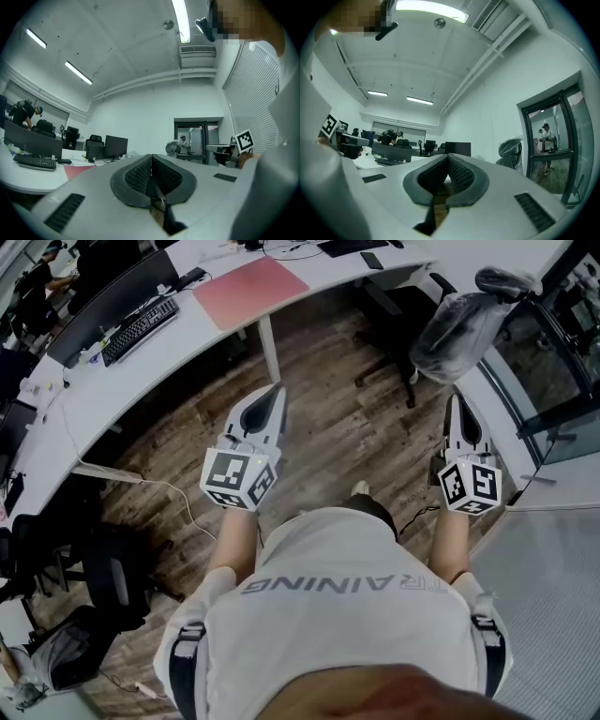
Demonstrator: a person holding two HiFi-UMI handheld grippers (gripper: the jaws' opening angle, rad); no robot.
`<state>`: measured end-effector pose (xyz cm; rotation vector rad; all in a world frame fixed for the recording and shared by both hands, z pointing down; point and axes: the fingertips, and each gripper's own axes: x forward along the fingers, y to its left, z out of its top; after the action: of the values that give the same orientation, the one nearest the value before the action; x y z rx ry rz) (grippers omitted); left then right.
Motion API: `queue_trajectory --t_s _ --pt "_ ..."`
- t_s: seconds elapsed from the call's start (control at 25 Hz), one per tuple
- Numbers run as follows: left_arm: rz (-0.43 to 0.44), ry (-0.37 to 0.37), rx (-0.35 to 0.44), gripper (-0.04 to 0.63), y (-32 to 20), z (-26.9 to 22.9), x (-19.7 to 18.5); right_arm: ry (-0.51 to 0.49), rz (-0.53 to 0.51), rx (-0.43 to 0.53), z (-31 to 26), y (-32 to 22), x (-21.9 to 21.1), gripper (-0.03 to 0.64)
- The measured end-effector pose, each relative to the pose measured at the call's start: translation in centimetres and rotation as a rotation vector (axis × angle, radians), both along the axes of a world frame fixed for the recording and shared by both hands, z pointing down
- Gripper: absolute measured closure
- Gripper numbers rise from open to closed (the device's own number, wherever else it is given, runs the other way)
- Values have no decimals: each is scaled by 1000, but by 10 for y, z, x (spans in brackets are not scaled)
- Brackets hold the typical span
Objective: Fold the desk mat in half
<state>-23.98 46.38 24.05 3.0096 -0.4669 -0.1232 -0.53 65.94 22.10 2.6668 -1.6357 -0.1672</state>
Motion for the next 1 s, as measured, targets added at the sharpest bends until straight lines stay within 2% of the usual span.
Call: queue_trajectory --t_s 0.2,0.48,0.68,1.0 --pt "9 -2 0 565 0 0 2 -29 0 31 3 2 2 594" --pt "-10 -3 -21 565 -9 6 -5 -23 -37 -14 8 -14 -2 594" --pt "-40 -17 -46 565 -34 16 -3 -36 -82 -46 18 -50 5 594" --pt "-153 -53 -67 565 -85 23 7 -81 -208 -79 38 -131 33 594"
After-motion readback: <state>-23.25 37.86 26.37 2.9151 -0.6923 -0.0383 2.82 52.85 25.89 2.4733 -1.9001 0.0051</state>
